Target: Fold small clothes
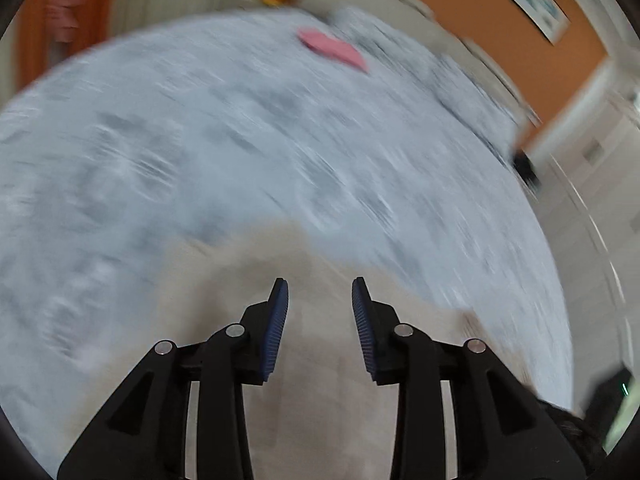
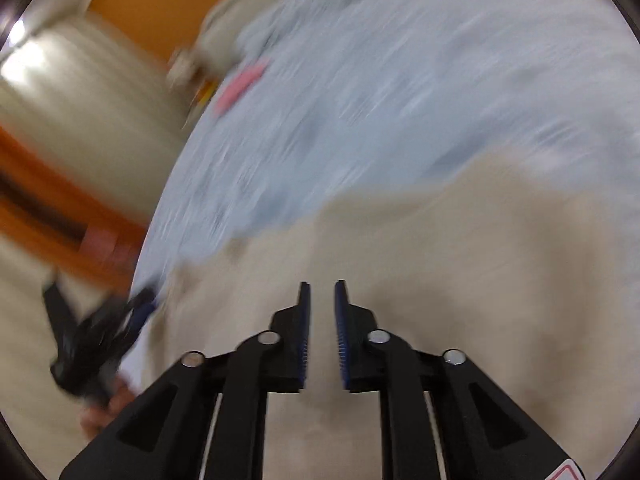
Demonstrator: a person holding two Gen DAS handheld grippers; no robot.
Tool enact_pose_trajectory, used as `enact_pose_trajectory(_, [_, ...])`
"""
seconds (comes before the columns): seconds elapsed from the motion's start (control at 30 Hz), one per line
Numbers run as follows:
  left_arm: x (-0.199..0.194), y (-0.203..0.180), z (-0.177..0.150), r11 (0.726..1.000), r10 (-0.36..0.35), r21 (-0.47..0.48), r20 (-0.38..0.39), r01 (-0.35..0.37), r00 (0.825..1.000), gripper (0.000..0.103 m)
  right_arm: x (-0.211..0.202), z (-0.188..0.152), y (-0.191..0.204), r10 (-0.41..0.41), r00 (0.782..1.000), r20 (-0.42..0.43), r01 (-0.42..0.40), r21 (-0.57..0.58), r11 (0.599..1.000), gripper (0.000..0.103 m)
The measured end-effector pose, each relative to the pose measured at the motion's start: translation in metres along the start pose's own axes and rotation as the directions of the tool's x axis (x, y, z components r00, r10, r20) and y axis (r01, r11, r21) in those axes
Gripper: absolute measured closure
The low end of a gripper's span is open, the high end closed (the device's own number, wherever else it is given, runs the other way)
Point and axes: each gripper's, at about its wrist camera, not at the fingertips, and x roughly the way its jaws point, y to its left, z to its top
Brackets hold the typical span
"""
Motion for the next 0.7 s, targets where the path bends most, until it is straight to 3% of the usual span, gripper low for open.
enact_pose_trajectory(0.03, [0.008,-0.007,-0.005,1.0,-0.017,0.021,-0.041,0.018,0.999,0.068,0.02,-0.005,0.018,0.003,0.998,-0.057,-0.007,-0.064,0.998,0.095])
enact_pose_trajectory(0.1, [0.024,-0.021,-0.018,0.997,0.003,0.075,-0.109,0.005,0.994,0.049,0.05,-0.014,0.045,0.019,0.989,-0.146,-0.041,-0.149,0.988,0.096])
enact_pose_trajectory(0.13, [0.032,-0.025,-0.023,0.994,0.052,0.103,-0.123,-0.039,0.991,0.047,0.061,-0.017,0.053,-0.025,0.987,-0.158,-0.008,-0.206,0.979,0.102])
enact_pose_trajectory(0.2, [0.041,-0.022,-0.026,0.989,0.095,0.123,-0.115,-0.081,0.989,0.047,0.064,-0.012,0.048,-0.076,0.989,-0.124,0.043,-0.251,0.967,0.103])
enact_pose_trajectory(0.23, [0.042,-0.018,-0.026,0.99,0.094,0.118,-0.106,-0.081,0.99,0.047,0.06,-0.003,0.04,-0.078,0.991,-0.111,0.051,-0.227,0.973,0.103])
enact_pose_trajectory(0.3, [0.04,-0.009,-0.018,0.995,0.069,0.08,-0.095,-0.061,0.993,0.047,0.041,0.017,0.004,-0.167,0.986,-0.013,0.165,-0.119,0.979,0.103])
enact_pose_trajectory(0.33, [0.039,-0.005,-0.016,0.997,0.058,0.061,-0.092,-0.052,0.994,0.047,0.026,0.029,-0.024,-0.281,0.958,0.049,0.283,-0.049,0.958,0.103])
enact_pose_trajectory(0.37, [0.04,-0.003,-0.013,0.998,0.049,0.049,-0.091,-0.045,0.995,0.047,0.016,0.035,-0.042,-0.32,0.945,0.072,0.32,0.008,0.947,0.103])
enact_pose_trajectory(0.47, [0.041,-0.001,-0.008,0.999,0.03,0.023,-0.096,-0.028,0.995,0.047,-0.024,0.045,-0.083,-0.25,0.959,0.136,0.22,0.205,0.954,0.103])
enact_pose_trajectory(0.5, [0.039,-0.005,-0.008,0.999,0.032,0.027,-0.094,-0.03,0.995,0.044,-0.035,0.047,-0.079,-0.298,0.94,0.163,0.265,0.2,0.943,0.087])
enact_pose_trajectory(0.53, [0.037,-0.007,-0.007,0.999,0.038,0.034,-0.09,-0.035,0.995,0.042,-0.043,0.049,-0.072,-0.371,0.908,0.192,0.342,0.17,0.924,0.074])
enact_pose_trajectory(0.6, [0.031,-0.011,-0.007,0.997,0.058,0.053,-0.068,-0.054,0.996,0.034,-0.042,0.05,-0.064,-0.404,0.891,0.207,0.388,0.112,0.915,0.05])
enact_pose_trajectory(0.7, [0.031,-0.013,-0.011,0.993,0.094,0.074,-0.07,-0.089,0.993,0.034,-0.025,0.048,-0.072,-0.417,0.899,0.138,0.404,0.109,0.908,0.049])
